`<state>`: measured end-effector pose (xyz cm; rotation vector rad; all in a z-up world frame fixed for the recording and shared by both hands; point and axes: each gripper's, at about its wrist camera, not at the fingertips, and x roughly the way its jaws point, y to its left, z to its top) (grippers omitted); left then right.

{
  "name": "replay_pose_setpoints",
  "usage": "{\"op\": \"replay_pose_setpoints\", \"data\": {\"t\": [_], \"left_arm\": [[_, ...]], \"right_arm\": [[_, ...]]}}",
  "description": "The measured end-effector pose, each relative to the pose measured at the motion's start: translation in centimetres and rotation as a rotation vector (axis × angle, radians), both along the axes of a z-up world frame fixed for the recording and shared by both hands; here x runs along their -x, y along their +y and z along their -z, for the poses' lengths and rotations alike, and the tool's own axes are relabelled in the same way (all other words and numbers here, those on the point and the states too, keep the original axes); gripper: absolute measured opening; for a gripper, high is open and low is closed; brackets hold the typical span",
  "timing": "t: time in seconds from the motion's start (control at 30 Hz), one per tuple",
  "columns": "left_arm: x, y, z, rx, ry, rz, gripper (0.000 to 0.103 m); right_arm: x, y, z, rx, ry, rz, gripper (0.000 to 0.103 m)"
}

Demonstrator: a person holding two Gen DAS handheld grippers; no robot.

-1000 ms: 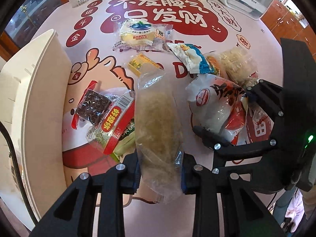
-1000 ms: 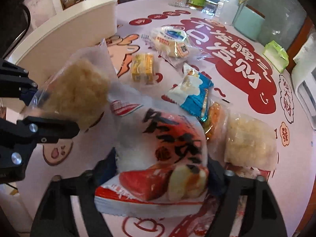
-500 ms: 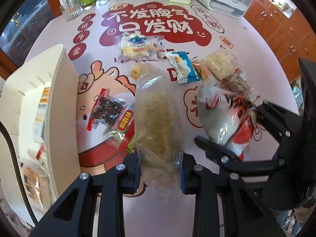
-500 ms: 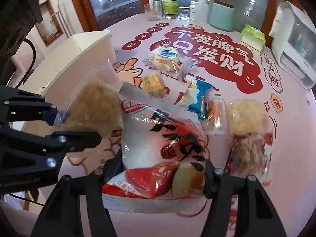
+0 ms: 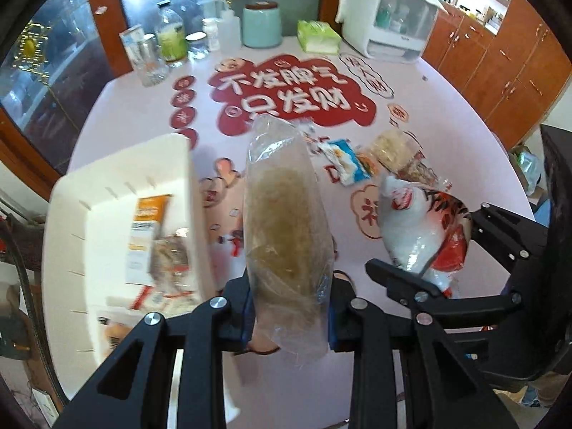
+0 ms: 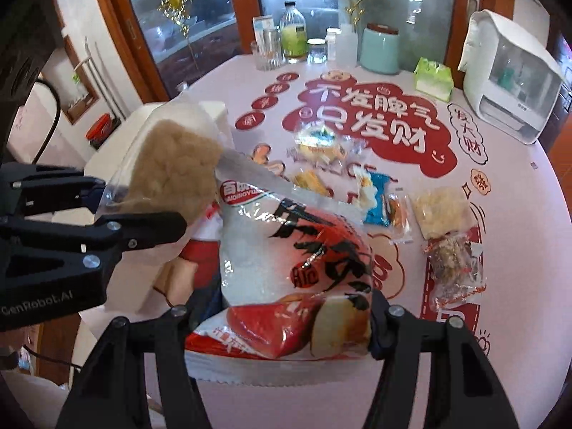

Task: Organize snacks
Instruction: 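Grasp the clear bread bag with left tool while right tool grasps white-red bread bag, then carry both bread bags into the white basket and open both tools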

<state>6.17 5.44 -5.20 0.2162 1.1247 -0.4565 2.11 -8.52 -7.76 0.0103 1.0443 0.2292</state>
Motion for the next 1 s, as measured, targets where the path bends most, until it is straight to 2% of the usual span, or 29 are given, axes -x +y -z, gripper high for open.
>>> {"op": "replay_pose_setpoints", "data": {"t": [0.17,0.6,0.77,1.0], "left_arm": [[-1.0,4.3,-1.1,-0.006,-0.043,-0.057,0.028],[-4.1,16.0,-2.7,-0.024,-0.109,-0.241,0.028],[-4.7,18.9,-3.9,-0.033,-0.155,-0.279,0.028],[-5.5,21.7,-4.3,-0.037,-0.17,-0.318,0.028]], "right_arm": [[-0.5,2.7,-2.2,-0.028,-0.032,0.014,0.063],[-3.4,12.2,-6.3,-0.05,-0.078,-0.074,0.063],[-4.5,15.4,-7.6,-0.057,-0.096,-0.099,0.064],[-6.1,18.8,-8.6,-0.082,-0.098,-0.09,0.064]]}}
